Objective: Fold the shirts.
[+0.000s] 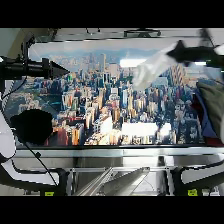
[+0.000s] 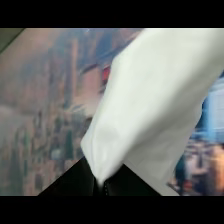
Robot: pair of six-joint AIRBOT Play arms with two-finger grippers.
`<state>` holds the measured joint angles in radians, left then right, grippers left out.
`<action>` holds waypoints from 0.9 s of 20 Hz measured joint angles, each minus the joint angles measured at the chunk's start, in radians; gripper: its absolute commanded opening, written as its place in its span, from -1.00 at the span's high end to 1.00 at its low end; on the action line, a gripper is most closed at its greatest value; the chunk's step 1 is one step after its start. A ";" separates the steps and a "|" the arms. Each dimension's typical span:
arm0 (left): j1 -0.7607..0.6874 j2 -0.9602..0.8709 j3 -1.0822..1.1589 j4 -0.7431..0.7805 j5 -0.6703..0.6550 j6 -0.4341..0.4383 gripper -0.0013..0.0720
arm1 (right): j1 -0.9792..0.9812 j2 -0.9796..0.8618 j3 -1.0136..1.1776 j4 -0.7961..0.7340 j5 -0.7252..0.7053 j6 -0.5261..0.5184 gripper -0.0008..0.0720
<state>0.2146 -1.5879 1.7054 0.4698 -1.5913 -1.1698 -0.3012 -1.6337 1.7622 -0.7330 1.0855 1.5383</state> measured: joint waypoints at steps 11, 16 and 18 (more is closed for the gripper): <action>-0.007 0.000 0.000 0.000 -0.006 -0.003 0.94 | -0.700 0.269 -0.122 -0.529 0.487 0.205 0.93; -0.048 -0.001 -0.002 0.008 -0.006 -0.002 0.94 | -0.788 0.305 -0.422 -0.655 0.472 0.135 0.37; -0.069 -0.002 -0.002 0.008 -0.006 0.000 0.94 | -0.798 0.308 -0.513 -0.686 0.460 0.096 -0.86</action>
<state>0.1459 -1.5898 1.7035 0.4782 -1.5974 -1.1694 -1.0992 -1.3258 1.2491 -1.4193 1.5459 1.6344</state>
